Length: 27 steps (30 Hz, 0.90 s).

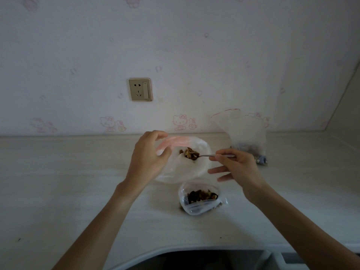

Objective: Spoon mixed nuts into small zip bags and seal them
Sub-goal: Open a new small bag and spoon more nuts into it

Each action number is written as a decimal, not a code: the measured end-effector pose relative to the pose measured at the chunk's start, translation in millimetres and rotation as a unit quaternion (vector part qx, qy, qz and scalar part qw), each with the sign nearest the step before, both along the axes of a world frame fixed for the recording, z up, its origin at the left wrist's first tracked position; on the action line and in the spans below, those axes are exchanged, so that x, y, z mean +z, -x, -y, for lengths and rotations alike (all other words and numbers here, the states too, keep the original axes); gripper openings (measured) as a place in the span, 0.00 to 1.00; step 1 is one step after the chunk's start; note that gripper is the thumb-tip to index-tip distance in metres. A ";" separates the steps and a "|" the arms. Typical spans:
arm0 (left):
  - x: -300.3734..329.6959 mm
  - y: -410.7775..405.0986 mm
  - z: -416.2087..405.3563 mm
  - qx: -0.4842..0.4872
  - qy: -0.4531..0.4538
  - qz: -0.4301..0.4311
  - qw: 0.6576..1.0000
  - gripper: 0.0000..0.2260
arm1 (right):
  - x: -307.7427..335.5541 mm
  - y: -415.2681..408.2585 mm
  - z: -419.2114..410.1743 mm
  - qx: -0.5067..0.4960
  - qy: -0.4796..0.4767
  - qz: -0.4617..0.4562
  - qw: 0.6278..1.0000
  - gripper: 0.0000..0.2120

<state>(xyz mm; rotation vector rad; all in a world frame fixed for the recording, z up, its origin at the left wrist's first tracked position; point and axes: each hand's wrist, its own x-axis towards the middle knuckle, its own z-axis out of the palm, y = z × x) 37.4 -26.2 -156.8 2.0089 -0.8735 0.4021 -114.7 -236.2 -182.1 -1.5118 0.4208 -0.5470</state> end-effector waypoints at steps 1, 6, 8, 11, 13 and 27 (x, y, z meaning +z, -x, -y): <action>-1.2 7.4 -3.4 0.003 0.010 0.015 1.000 0.13 | 3.2 6.0 -0.6 0.001 0.000 0.003 1.000 0.05; -18.0 45.7 -11.0 -0.036 0.030 -0.012 0.999 0.06 | 14.8 38.7 -1.1 0.014 -0.008 0.010 1.000 0.05; -28.0 56.5 -9.5 -0.043 -0.006 -0.043 0.998 0.04 | 16.8 51.3 -1.2 0.020 -0.014 0.002 1.000 0.06; -42.3 65.9 -6.0 -0.017 -0.091 -0.068 0.993 0.06 | 15.3 68.6 -1.5 0.030 -0.016 -0.018 0.999 0.06; -49.2 68.4 -4.1 0.017 -0.146 -0.066 0.987 0.10 | 11.4 78.1 -3.6 0.035 -0.015 -0.030 0.999 0.06; -55.4 56.5 -3.3 -0.098 -0.059 -0.179 0.977 0.07 | 3.6 107.3 -18.4 0.013 0.679 0.037 0.733 0.07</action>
